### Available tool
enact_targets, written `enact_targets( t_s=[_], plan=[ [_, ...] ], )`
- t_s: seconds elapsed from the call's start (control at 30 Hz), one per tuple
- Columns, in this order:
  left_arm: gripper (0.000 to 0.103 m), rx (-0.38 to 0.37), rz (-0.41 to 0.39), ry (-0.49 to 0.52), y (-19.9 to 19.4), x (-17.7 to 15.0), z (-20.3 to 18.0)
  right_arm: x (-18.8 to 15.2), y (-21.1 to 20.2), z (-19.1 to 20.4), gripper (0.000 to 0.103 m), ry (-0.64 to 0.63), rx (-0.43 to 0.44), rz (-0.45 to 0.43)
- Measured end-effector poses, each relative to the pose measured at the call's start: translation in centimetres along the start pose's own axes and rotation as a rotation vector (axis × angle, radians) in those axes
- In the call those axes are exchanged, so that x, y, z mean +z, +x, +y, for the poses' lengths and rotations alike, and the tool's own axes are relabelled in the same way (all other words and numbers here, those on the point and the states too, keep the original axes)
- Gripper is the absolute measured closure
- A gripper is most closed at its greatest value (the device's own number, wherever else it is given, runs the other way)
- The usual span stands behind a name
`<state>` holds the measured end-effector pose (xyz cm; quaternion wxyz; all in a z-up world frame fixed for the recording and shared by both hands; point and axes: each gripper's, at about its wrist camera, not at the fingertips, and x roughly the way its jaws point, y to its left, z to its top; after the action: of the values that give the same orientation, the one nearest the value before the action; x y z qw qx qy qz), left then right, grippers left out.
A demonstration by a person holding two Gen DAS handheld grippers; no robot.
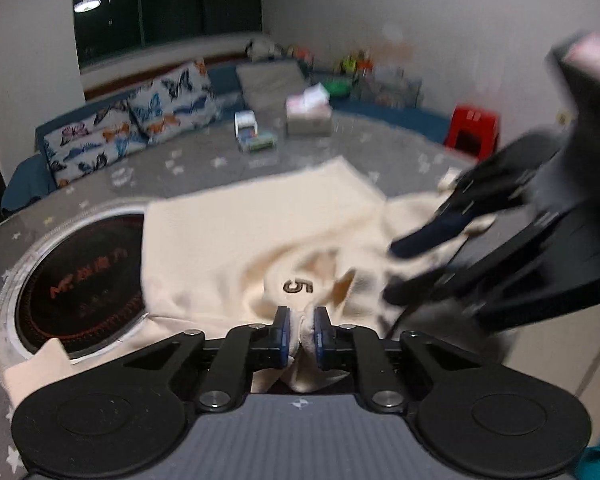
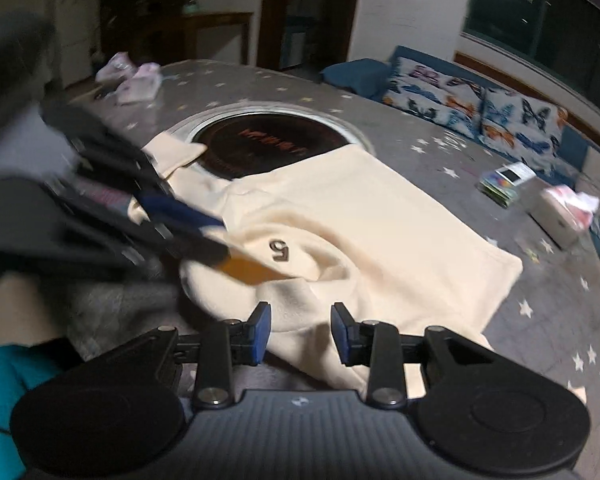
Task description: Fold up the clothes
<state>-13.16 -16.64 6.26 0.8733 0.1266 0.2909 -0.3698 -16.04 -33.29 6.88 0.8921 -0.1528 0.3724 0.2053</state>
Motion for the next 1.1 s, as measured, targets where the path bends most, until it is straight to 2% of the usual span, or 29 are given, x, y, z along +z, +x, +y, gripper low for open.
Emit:
enact_targets(
  t_s=[0.07,0.17,0.27,0.33,0.4,0.47,0.53,0.57,0.67,0.7,0.83,0.97,1.03,1.1],
  plan=[
    [0.09,-0.024,-0.016,0.017,-1.7,-0.6,0.2,0.0,0.1,0.5,0.07,-0.021,0.01,0.006],
    [0.089,-0.034,0.017,0.05,-2.2,-1.9,0.2,-0.5,0.4,1.3,0.07,-0.047,0.039,0.025],
    [0.084,-0.043,0.048,0.036,-2.0,-2.3,0.9,-0.9,0.6,2.0,0.072,-0.057,0.054,0.038],
    [0.084,-0.046,0.038,0.036,-2.2,-2.2,1.0,-1.2,0.7,2.4,0.075,-0.064,0.064,0.046],
    [0.084,-0.052,0.03,0.051,-2.0,-1.8,0.8,-1.5,0.8,2.8,0.09,-0.071,0.074,0.055],
    [0.083,-0.059,0.03,0.069,-1.5,-1.6,0.4,-1.6,0.5,3.1,0.093,-0.077,0.078,0.051],
    [0.079,-0.063,0.043,0.089,-0.5,-1.7,-0.1,-1.5,-0.3,3.0,0.094,-0.081,0.085,0.043],
    [0.075,-0.063,0.053,0.098,0.1,-1.7,-0.3,-1.6,-1.0,2.9,0.094,-0.081,0.097,0.044],
    [0.082,-0.052,0.094,0.125,1.4,-2.3,-0.6,-2.0,-2.9,2.8,0.094,-0.1,0.128,0.054],
    [0.086,-0.064,0.109,0.13,1.6,-2.5,-0.5,-2.4,-3.6,2.9,0.094,-0.119,0.142,0.068],
    [0.087,-0.129,0.15,0.145,0.8,-3.1,-0.2,-3.6,-4.6,2.8,0.093,-0.134,0.193,0.128],
    [0.084,-0.205,0.166,0.097,-0.7,-2.7,1.3,-3.3,-5.5,0.2,0.088,-0.041,0.182,0.091],
    [0.084,-0.167,0.149,0.064,-0.9,-1.9,2.3,-2.8,-5.6,-1.5,0.087,0.012,0.136,0.067],
    [0.083,-0.095,0.133,0.029,-0.4,-1.0,3.4,-2.3,-5.0,-3.5,0.079,0.059,0.051,0.054]
  ],
)
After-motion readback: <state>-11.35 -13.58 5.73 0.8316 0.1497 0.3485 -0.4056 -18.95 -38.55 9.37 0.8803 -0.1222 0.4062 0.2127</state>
